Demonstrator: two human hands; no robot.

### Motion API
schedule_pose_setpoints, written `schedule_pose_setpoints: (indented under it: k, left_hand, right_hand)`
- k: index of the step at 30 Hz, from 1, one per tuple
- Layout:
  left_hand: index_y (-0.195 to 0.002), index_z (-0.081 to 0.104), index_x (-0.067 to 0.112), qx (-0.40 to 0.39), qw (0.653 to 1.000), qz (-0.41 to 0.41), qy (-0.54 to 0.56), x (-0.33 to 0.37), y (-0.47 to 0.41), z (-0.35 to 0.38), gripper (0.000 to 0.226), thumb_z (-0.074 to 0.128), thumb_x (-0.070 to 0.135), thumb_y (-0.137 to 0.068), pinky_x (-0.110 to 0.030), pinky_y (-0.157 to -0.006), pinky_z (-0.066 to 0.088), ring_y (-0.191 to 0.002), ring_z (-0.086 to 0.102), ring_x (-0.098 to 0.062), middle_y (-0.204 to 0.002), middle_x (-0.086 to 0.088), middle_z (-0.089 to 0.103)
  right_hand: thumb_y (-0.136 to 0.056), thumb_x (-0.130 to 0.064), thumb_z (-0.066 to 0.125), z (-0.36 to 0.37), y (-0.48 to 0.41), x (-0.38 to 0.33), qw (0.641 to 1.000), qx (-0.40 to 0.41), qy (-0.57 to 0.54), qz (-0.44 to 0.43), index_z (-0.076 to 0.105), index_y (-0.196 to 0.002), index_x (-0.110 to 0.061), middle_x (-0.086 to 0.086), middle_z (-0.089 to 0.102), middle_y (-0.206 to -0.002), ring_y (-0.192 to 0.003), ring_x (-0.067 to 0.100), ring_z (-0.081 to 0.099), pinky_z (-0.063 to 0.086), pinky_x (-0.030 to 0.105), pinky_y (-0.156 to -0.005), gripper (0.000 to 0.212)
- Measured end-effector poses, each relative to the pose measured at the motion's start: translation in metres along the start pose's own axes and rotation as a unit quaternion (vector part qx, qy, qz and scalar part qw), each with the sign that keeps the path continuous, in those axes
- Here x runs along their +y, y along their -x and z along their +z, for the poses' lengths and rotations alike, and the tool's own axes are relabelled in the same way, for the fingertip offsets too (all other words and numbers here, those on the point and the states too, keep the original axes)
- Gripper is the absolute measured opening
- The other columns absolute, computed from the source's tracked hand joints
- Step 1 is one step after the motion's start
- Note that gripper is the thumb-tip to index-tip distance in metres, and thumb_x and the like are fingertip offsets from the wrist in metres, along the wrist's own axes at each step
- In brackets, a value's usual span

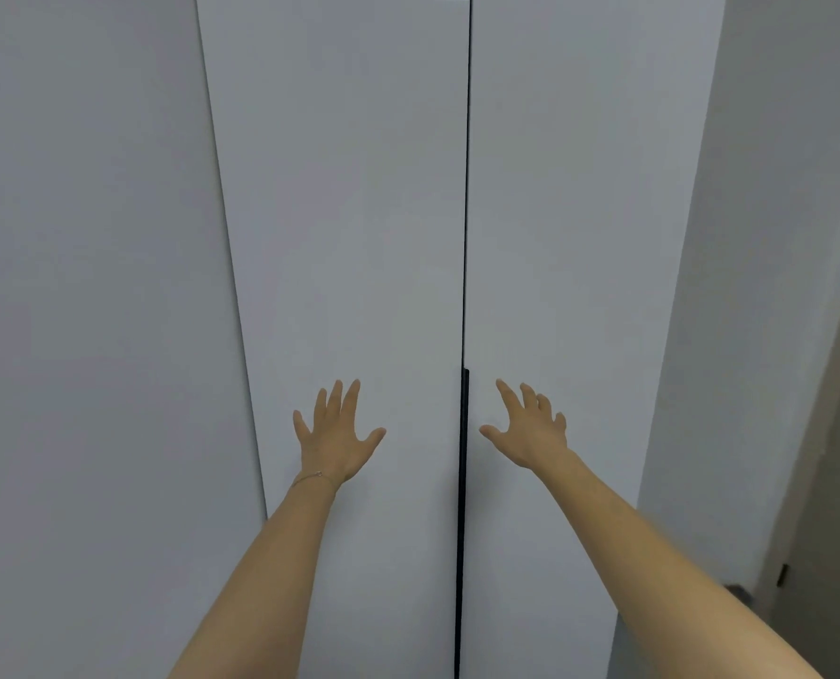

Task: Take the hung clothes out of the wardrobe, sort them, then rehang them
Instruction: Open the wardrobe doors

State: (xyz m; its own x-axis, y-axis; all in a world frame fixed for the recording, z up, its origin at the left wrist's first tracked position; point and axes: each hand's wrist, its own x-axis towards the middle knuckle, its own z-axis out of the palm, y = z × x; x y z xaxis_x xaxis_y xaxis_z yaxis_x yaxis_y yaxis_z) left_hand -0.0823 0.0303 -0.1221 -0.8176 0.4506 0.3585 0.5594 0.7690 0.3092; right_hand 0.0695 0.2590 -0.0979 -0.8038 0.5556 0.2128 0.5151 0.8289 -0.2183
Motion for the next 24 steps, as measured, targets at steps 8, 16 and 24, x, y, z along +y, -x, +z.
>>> schedule_pose_setpoints:
  k: [8,16,24]
  left_hand:
    - [-0.157,-0.009,0.032,0.019,1.0,0.018,-0.018,0.015,-0.033,0.049,0.083,0.039,0.062,-0.097,-0.054,-0.118,-0.012,-0.151,-0.016,-0.019,-0.166,0.004,-0.012]
    - [-0.156,-0.011,0.033,0.076,0.995,0.035,-0.046,0.03,-0.068,0.085,0.084,0.016,0.073,-0.086,-0.051,-0.117,-0.017,-0.15,-0.019,-0.018,-0.165,0.003,-0.015]
    - [-0.155,-0.008,0.033,0.114,0.991,0.046,-0.053,0.046,-0.086,0.105,0.085,0.016,0.073,-0.085,-0.047,-0.116,-0.02,-0.15,-0.019,-0.018,-0.165,0.002,-0.013]
  right_hand:
    - [-0.096,-0.056,0.045,0.039,-0.055,0.006,0.999,0.003,-0.036,-0.024,0.004,-0.157,-0.027,0.008,0.012,-0.162,-0.146,0.03,0.017,0.02,0.052,-0.116,0.079]
    - [-0.099,-0.052,0.041,0.069,-0.09,0.01,0.997,0.002,-0.032,-0.069,0.027,-0.149,-0.015,0.008,0.044,-0.142,-0.127,0.027,0.044,0.035,0.041,-0.1,0.064]
    - [-0.099,-0.048,0.045,0.081,-0.114,0.011,0.988,-0.002,-0.122,-0.099,0.042,-0.139,-0.014,0.004,0.054,-0.132,-0.118,0.024,0.051,0.041,0.039,-0.096,0.052]
